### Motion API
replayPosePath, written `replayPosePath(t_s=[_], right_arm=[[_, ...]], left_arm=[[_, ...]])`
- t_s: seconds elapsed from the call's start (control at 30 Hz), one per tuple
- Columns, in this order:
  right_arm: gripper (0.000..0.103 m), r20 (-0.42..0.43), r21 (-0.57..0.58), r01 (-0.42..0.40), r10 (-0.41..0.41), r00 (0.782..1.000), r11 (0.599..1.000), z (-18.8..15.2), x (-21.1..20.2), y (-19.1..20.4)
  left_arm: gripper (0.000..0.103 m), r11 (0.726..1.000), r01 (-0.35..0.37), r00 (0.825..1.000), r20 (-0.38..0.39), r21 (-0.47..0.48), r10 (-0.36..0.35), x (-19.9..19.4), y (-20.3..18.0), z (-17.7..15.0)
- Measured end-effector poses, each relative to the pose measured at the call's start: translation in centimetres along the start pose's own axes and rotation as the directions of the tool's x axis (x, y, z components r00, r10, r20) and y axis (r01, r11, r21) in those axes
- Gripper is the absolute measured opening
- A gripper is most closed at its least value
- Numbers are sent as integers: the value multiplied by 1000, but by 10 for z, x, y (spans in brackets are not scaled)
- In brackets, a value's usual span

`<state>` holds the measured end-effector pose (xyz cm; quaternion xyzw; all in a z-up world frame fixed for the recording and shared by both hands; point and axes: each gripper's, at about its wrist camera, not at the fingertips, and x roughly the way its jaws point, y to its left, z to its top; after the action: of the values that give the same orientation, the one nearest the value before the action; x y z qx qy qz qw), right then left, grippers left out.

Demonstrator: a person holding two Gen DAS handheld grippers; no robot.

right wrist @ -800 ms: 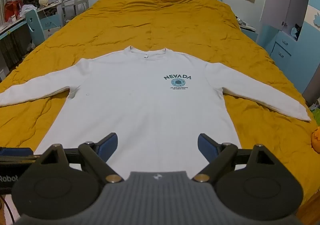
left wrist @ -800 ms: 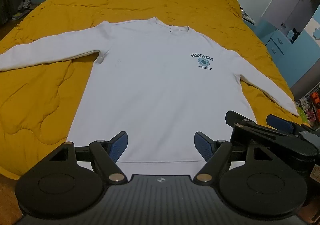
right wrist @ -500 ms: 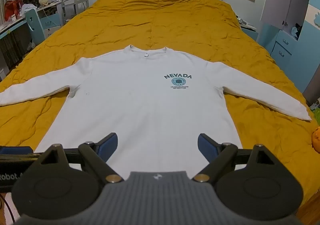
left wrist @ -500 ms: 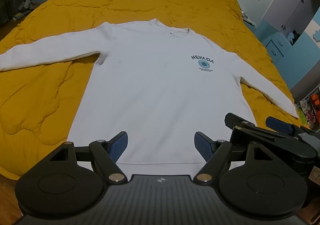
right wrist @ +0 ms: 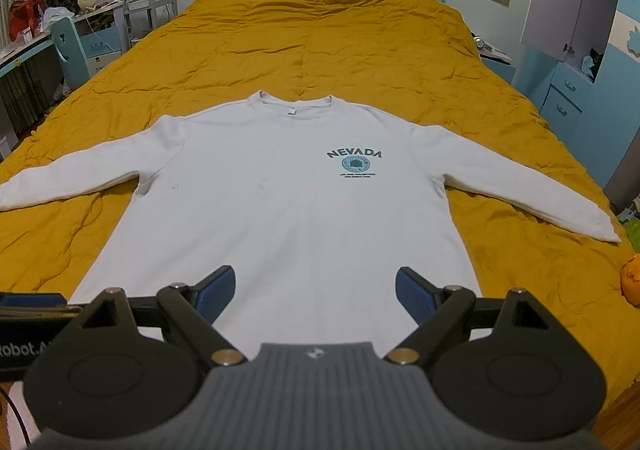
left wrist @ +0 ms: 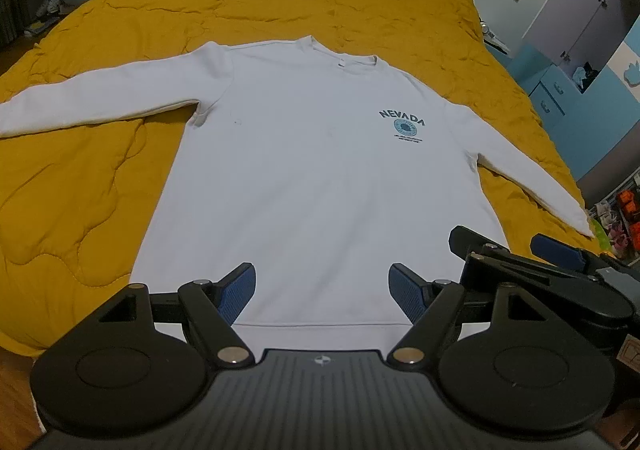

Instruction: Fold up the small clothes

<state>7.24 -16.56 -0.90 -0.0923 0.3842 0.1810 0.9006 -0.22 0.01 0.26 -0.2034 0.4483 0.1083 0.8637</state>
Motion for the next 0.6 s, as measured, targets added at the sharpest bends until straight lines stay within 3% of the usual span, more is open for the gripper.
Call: replayPosePath(t_s=[0.6], right_arm=[[83, 13, -10, 12, -12, 1000, 1000, -2, -7, 3]], left_arm=[[89, 1000, 7, 1000, 0, -9, -7, -2, -2, -2]])
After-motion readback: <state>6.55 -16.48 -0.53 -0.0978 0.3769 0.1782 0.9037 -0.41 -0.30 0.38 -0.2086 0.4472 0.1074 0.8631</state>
